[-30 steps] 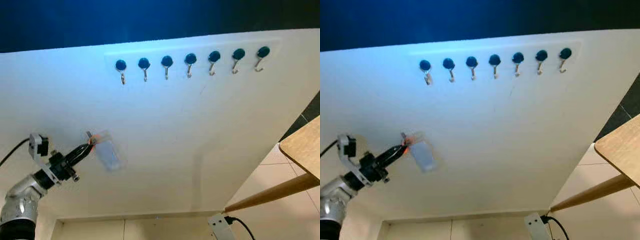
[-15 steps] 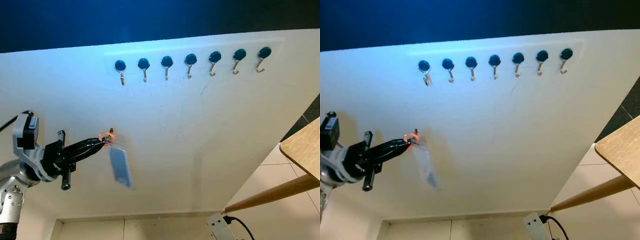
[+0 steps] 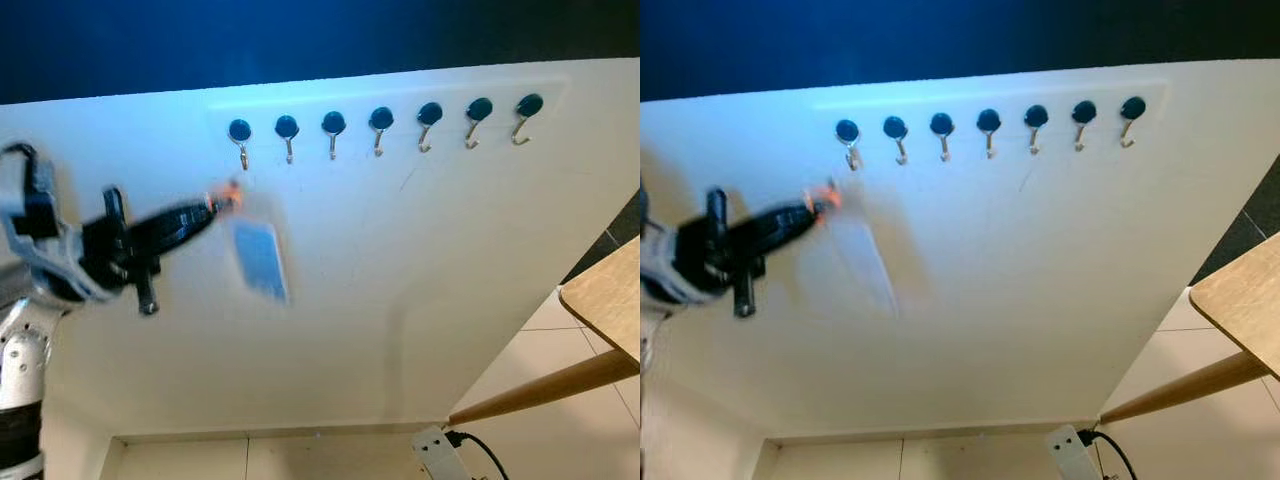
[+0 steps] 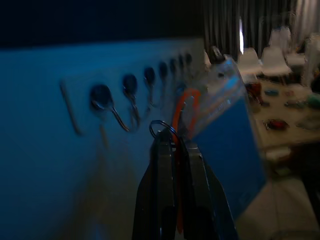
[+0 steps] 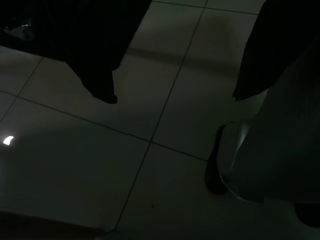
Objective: Hang keys on a hook
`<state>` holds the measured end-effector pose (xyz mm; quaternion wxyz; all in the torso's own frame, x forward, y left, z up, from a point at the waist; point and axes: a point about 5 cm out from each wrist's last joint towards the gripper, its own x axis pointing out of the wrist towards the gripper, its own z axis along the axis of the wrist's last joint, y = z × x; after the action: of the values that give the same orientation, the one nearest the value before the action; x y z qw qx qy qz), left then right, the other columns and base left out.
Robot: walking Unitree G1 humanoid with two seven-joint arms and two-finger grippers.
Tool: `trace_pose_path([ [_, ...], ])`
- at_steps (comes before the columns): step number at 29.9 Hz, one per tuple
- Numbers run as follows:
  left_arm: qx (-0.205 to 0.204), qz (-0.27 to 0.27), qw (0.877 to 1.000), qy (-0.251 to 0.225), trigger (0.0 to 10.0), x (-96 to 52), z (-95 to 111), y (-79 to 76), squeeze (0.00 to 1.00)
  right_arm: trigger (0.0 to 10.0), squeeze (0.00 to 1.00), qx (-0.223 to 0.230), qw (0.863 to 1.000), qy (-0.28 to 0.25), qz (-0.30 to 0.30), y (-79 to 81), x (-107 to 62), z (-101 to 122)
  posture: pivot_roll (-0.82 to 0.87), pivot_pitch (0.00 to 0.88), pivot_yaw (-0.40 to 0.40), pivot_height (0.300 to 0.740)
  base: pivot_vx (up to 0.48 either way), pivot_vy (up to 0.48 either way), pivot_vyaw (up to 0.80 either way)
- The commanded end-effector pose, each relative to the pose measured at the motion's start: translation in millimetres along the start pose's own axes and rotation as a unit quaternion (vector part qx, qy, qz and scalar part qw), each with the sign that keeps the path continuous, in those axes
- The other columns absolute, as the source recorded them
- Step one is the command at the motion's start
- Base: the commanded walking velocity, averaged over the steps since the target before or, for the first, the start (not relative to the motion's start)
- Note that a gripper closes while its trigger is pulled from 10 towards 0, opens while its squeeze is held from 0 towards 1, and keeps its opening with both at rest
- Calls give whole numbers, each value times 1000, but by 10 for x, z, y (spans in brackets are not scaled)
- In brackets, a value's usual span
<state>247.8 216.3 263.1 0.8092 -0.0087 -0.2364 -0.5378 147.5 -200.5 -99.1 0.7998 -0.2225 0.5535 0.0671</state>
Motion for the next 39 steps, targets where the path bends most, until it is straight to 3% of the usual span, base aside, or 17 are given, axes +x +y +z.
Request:
trace_pose_path([
  [1, 6, 21, 999, -31, 10000, 32, 66, 44, 0, 10000, 0, 0, 1000, 7, 29, 163, -6, -31, -85, 66, 82, 740, 0, 0, 0],
  [19, -5, 19, 1000, -2, 10000, 164, -22, 9, 0, 10000, 0, -7, 1000, 7, 27, 161, -6, -39, -86, 60, 82, 740, 0, 0, 0],
  [24, -16, 22, 1000, -15, 10000, 200, -36, 11, 0, 10000, 0, -4, 1000, 8, 27, 166, -6, -45, -87, 65, 84, 740, 0, 0, 0],
  [26, -38, -5, 999, -27, 10000, 209, -41, -62, 0, 10000, 0, 12, 1000, 10, 12, 156, -7, -57, -87, 65, 84, 740, 0, 0, 0],
  [28, -66, -55, 996, -23, 10000, 191, -67, -205, 0, 10000, 0, 76, 997, 2, 10, 175, -9, -68, -89, 72, 88, 740, 0, 0, 0],
  [31, -92, -86, 992, -1, 10000, 171, -157, -317, 0, 10000, 0, 162, 985, -47, 26, 203, -19, -11, -94, 78, 92, 740, 0, 0, 0],
  [34, -112, -102, 988, 8, 10000, 163, -214, -378, 0, 10000, 0, 176, 979, -90, 55, 219, -32, 66, -94, 78, 92, 740, 0, 0, 0],
  [39, -122, -100, 987, 18, 10000, 168, -304, -395, 0, 10000, 0, 150, 973, -139, 109, 259, -57, 182, -103, 81, 94, 740, 0, 0, 0],
])
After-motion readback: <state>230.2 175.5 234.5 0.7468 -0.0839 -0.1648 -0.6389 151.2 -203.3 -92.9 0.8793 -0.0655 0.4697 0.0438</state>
